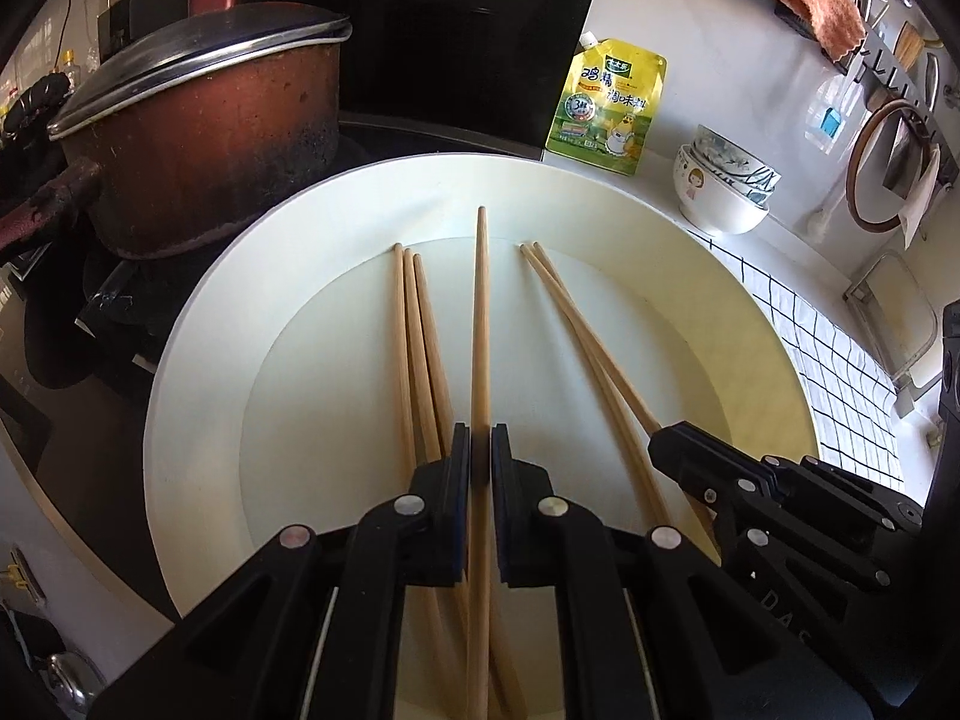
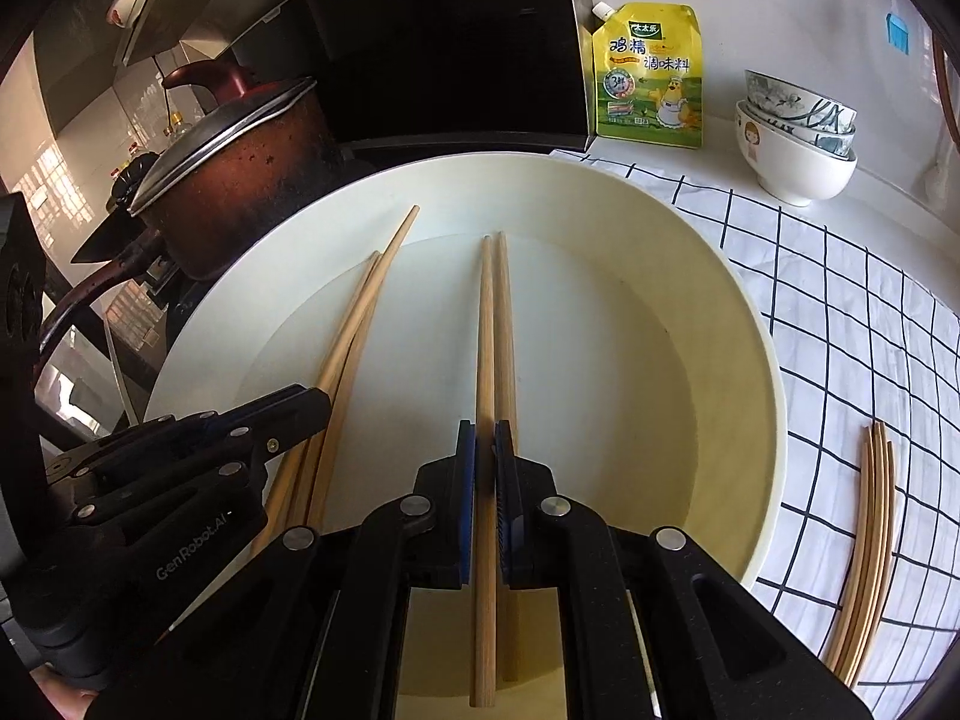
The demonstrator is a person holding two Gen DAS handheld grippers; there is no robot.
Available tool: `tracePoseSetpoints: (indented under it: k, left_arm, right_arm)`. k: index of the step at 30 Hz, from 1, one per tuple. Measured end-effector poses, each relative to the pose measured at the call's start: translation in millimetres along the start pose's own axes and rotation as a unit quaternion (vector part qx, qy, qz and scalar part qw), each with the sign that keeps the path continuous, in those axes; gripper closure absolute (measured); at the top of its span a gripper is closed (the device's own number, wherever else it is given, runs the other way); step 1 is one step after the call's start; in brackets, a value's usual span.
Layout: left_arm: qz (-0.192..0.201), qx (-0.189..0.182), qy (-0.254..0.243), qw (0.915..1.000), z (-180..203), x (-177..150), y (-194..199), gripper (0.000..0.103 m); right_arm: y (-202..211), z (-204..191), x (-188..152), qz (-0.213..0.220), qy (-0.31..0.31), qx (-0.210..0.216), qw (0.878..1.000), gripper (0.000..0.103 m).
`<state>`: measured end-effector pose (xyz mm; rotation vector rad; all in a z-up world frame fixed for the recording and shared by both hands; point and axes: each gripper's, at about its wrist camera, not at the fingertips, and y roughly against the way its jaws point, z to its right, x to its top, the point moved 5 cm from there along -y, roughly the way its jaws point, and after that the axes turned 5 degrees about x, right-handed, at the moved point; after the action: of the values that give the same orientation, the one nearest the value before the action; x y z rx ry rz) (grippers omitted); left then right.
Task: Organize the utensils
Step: 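Open the left tool in the water while the right tool releases its chopstick, then move both open tools back to the chopstick pile on the cloth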
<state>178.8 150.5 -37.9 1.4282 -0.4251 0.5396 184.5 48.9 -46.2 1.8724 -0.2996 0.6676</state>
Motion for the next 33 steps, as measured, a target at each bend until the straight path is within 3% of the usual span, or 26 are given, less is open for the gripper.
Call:
tracePoseSetpoints:
  k: [2,8,26,33]
  left_arm:
    - [0.006,0.006,-0.001,1.0000,-1,0,2,0.079]
    - [0.018,0.017,0.003,0.9997,-4,0,11,0.059]
    - [0.035,0.028,0.006,0.9990,4,-18,42,0.050]
    - [0.041,0.018,-0.007,0.9990,23,-27,53,0.050]
  right_arm:
    - [3,-1,0,0.006,0.001,0.001,1.000,0.097]
    - [12,0,-1,0.015,0.001,0.000,1.000,0.097]
    - [61,9,-18,0.057,-0.018,0.009,0.998,0.097]
    - [84,22,-27,0.075,-0.035,0.006,0.997,0.090]
